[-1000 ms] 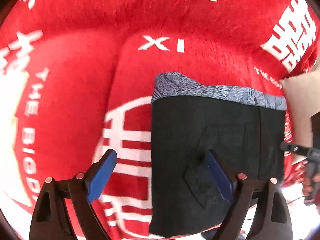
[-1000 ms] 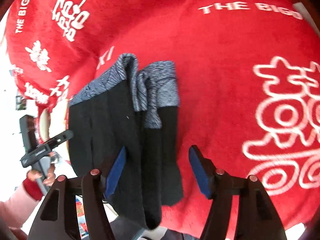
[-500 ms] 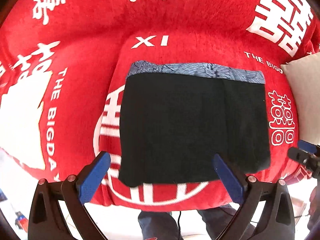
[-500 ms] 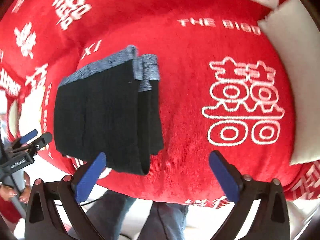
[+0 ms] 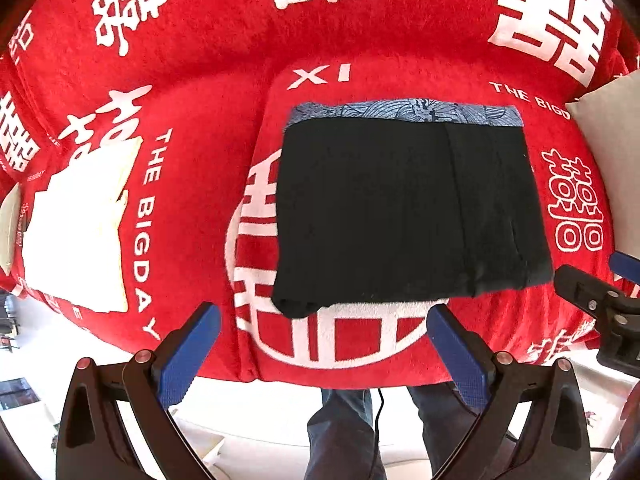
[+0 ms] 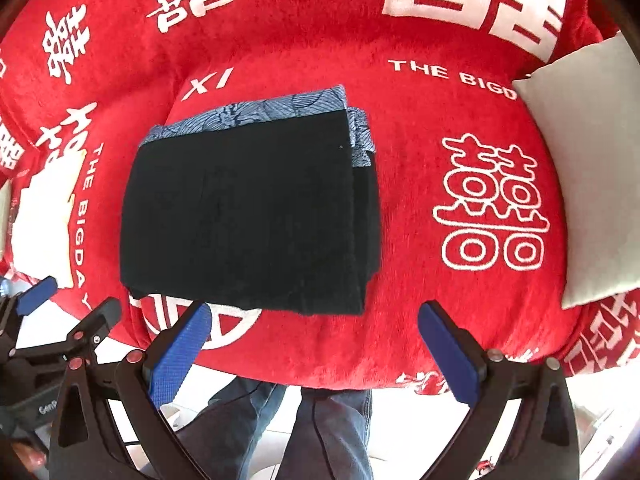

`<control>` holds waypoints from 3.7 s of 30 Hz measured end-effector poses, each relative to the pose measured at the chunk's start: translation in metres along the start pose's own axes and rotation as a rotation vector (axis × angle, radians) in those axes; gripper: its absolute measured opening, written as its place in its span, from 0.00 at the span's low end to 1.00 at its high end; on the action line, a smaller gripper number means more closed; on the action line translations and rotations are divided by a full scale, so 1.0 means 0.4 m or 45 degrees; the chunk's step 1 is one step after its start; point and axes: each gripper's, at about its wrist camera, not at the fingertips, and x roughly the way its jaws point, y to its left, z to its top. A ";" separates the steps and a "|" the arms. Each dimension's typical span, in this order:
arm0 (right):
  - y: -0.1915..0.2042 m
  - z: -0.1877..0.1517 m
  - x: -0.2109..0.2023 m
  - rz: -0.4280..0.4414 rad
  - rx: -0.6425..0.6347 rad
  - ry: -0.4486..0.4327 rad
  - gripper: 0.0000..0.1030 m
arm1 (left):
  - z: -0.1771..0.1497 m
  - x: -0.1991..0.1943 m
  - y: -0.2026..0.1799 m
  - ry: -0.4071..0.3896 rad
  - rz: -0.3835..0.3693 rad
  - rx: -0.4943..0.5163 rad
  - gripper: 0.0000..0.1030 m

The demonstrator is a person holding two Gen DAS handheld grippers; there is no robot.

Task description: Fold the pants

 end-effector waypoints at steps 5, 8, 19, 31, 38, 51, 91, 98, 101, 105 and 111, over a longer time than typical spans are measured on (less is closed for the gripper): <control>0.049 -0.025 -0.033 -0.063 -0.007 -0.028 1.00 | -0.024 -0.024 0.022 -0.006 -0.010 0.022 1.00; 0.069 -0.039 -0.055 -0.096 -0.016 -0.049 1.00 | -0.031 -0.030 0.034 0.003 -0.014 0.041 1.00; 0.082 -0.054 -0.091 -0.147 0.008 -0.068 1.00 | -0.032 -0.048 0.034 -0.007 -0.016 0.099 1.00; 0.088 -0.041 -0.099 -0.144 -0.002 -0.074 1.00 | -0.028 -0.049 0.032 -0.002 -0.021 0.096 1.00; 0.090 -0.032 -0.090 -0.132 -0.002 -0.057 1.00 | -0.024 -0.051 0.027 0.004 -0.027 0.103 1.00; 0.086 -0.019 -0.078 -0.118 0.002 -0.039 1.00 | -0.014 -0.040 0.021 0.025 -0.023 0.106 1.00; 0.095 0.000 -0.061 -0.107 0.002 -0.012 1.00 | 0.002 -0.032 0.016 0.018 -0.002 0.113 1.00; 0.095 0.001 -0.058 -0.101 -0.002 -0.009 1.00 | 0.004 -0.029 0.016 0.016 -0.006 0.097 1.00; 0.095 0.001 -0.056 -0.100 0.000 -0.007 1.00 | 0.006 -0.028 0.019 0.019 -0.020 0.088 1.00; 0.094 0.002 -0.053 -0.101 0.000 -0.003 1.00 | 0.007 -0.024 0.020 0.025 -0.035 0.071 1.00; 0.091 0.003 -0.050 -0.101 0.000 0.001 1.00 | 0.006 -0.018 0.021 0.034 -0.043 0.056 1.00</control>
